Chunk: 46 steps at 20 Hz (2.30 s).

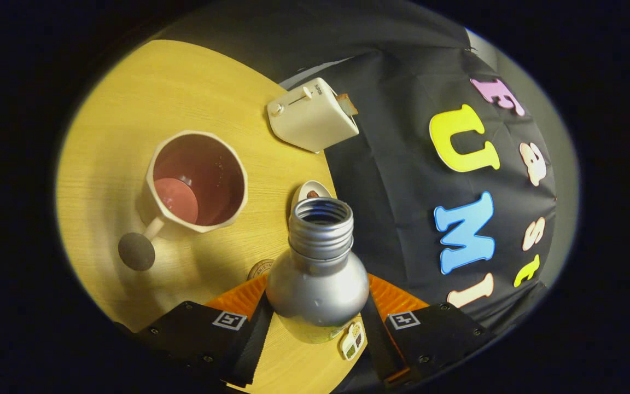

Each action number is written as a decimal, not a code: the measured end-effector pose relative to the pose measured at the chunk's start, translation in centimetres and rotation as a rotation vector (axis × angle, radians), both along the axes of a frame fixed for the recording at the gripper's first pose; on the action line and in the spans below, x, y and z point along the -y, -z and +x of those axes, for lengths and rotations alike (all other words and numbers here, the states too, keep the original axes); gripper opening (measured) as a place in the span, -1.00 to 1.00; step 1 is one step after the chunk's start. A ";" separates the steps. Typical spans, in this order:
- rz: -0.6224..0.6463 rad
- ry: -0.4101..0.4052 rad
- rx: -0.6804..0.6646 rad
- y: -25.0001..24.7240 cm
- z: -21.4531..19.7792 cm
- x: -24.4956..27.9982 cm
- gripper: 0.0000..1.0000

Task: Take the bottle from table, then pour the juice into the cup, finally place the bottle on the coaster

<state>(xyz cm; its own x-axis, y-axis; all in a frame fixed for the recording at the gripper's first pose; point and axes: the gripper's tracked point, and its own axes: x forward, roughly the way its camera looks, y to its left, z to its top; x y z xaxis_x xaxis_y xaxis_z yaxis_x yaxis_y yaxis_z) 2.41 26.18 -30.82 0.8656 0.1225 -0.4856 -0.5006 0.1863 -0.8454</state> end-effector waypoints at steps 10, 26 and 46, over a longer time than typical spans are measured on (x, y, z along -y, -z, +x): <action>-0.212 -0.115 0.129 -0.7 1.7 -2.5 0.58; -0.438 -0.262 0.244 -2.9 3.2 -3.2 0.58; -0.593 -0.419 0.350 -4.9 4.1 -4.3 0.58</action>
<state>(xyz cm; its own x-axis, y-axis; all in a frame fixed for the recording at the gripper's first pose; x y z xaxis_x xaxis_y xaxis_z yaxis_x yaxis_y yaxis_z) 6.54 30.51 -25.88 0.9188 0.2773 -0.2810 -0.1176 -0.4873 -0.8653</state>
